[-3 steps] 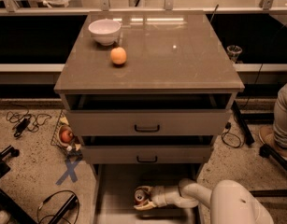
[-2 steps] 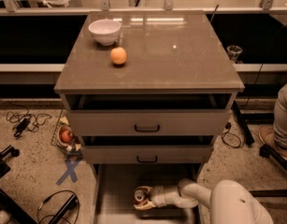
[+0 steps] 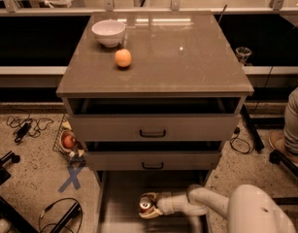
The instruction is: Pick coke can from bottom drawer and place on counter
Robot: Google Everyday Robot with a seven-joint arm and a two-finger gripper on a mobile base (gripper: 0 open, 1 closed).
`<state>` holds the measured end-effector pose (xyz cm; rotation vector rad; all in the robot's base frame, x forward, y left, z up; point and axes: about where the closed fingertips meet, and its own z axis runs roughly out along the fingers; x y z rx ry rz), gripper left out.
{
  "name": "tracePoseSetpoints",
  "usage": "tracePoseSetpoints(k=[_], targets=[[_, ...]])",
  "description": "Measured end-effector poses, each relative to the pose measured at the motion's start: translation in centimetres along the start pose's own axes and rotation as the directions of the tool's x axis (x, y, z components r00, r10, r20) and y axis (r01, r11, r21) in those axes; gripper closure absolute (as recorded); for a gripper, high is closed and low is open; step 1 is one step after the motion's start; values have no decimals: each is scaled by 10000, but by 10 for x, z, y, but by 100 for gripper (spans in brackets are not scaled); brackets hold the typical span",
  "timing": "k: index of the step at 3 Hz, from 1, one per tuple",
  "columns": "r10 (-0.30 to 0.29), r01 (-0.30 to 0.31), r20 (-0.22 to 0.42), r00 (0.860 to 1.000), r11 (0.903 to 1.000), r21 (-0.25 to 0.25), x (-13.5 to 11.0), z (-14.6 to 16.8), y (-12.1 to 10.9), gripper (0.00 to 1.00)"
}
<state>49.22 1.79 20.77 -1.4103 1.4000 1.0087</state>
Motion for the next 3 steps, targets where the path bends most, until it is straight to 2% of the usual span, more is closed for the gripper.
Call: tracePoseSetpoints(k=[1,2,3], targets=[[433,-478,507,9978,9947,906,-103,-69,-8,100],[614,-717,791,9950,9883,1347,-173,-115,2,100],[994,-1142,840,9915,9741,1950,-245,-157,8,100]])
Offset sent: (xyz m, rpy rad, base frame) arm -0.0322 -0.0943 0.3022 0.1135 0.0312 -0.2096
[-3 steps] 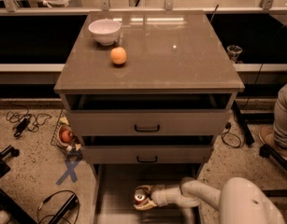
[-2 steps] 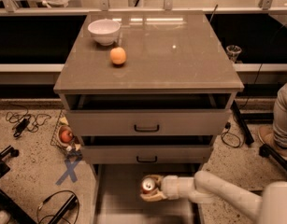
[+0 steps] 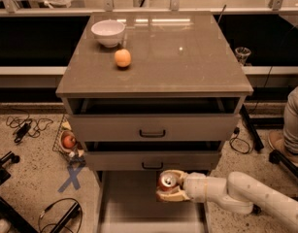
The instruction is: Pick coke can from bottom drawer and place on counter
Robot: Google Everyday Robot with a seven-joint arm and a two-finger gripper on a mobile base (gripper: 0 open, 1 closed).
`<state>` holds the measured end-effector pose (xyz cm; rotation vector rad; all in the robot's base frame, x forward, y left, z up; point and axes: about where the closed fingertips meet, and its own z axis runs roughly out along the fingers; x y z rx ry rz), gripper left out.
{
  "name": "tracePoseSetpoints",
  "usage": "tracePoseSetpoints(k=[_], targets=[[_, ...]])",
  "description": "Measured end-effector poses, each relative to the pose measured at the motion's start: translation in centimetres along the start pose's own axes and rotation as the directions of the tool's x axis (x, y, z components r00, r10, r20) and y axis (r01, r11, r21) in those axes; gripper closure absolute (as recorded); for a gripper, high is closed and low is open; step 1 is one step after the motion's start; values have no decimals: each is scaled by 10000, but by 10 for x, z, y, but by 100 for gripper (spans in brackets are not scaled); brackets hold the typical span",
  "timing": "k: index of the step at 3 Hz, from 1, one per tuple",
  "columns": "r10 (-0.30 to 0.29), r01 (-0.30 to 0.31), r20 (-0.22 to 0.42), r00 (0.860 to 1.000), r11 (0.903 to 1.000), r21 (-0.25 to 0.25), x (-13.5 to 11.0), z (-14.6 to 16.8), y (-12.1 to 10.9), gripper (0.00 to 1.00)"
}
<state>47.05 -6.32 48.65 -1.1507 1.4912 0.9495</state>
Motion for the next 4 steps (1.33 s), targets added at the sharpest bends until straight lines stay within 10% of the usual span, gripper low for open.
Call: tracePoseSetpoints(k=[1,2,4], targets=[[-119,157,-387,9992,9949,1001,-102,-47,-4,100],[-128,155,-308,9994,9960,875,-108,-40,-7,100],[261,-284,234,9994,9943,1026,-254,-70,-31,100]])
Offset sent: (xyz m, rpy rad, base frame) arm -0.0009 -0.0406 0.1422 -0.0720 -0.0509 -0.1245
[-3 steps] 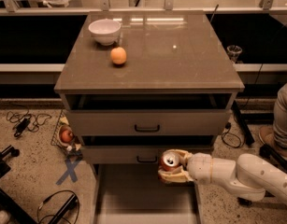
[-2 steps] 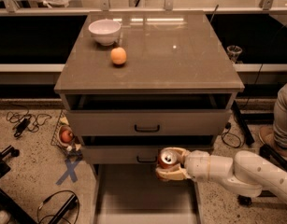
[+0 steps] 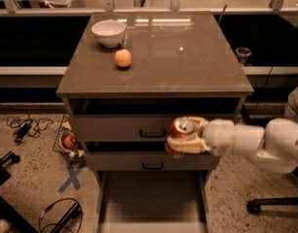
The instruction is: Pick coke can from bottom drawer and place on counter
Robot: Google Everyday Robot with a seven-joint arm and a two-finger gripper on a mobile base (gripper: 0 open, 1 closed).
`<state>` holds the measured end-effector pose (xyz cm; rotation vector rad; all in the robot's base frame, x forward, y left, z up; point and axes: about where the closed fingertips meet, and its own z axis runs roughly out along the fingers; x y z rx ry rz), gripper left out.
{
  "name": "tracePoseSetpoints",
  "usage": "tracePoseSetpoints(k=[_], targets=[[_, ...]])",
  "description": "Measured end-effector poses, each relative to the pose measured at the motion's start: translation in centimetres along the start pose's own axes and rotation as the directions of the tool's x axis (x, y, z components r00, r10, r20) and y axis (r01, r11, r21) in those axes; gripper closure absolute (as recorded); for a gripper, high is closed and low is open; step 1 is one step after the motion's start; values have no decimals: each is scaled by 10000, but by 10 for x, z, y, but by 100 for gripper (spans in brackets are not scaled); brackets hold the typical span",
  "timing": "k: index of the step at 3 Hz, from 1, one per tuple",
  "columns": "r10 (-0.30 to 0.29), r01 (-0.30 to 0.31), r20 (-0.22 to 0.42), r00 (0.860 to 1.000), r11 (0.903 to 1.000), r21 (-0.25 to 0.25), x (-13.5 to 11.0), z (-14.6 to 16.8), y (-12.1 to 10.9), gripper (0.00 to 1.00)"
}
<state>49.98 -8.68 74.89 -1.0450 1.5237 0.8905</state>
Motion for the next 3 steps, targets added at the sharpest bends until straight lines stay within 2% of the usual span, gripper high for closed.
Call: tracePoseSetpoints(k=[1,2,3], targets=[[-128,134,-231,9997,9996,231,-87,-14,-12,100],[-515,537,-554,9971,9978,397,-157,-15,-33,100],[-1267,1322,-949,9874,9898,539,-195,2,-65,100]])
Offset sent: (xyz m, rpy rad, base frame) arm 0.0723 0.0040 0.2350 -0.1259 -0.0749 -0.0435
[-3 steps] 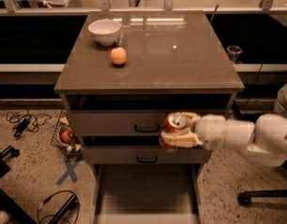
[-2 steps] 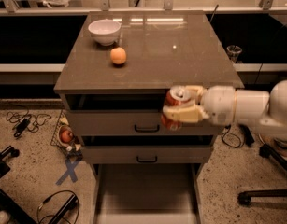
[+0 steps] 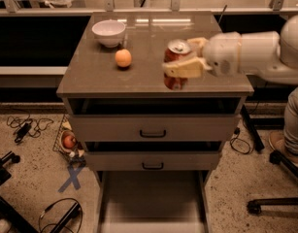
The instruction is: Pick coke can from bottom drawer and place on counter
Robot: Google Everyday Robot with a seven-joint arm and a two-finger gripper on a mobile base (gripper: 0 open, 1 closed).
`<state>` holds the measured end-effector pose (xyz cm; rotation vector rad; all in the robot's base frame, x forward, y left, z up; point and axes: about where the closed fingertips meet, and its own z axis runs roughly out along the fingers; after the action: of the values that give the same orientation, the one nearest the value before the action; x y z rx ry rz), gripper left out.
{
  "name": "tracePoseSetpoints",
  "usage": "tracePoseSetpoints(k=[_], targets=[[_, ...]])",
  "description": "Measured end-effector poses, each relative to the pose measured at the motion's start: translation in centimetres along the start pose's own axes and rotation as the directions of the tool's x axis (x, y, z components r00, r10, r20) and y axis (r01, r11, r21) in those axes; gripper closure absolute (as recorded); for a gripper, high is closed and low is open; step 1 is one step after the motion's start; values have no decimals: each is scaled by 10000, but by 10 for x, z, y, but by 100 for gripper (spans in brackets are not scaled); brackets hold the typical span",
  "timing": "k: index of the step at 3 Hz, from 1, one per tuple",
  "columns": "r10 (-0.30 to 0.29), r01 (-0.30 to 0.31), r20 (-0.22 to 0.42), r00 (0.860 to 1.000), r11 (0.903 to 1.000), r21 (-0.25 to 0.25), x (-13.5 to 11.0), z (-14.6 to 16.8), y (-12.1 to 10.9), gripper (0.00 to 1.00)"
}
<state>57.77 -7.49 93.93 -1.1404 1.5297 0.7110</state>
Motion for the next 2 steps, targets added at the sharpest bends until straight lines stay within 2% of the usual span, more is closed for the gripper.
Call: tracePoseSetpoints(k=[1,2], targets=[[-897,916,-571,9943,9953,317,-9,37,-48,100],[-1107,1186,-1089,9879,9905,692,0,62,-96,100]])
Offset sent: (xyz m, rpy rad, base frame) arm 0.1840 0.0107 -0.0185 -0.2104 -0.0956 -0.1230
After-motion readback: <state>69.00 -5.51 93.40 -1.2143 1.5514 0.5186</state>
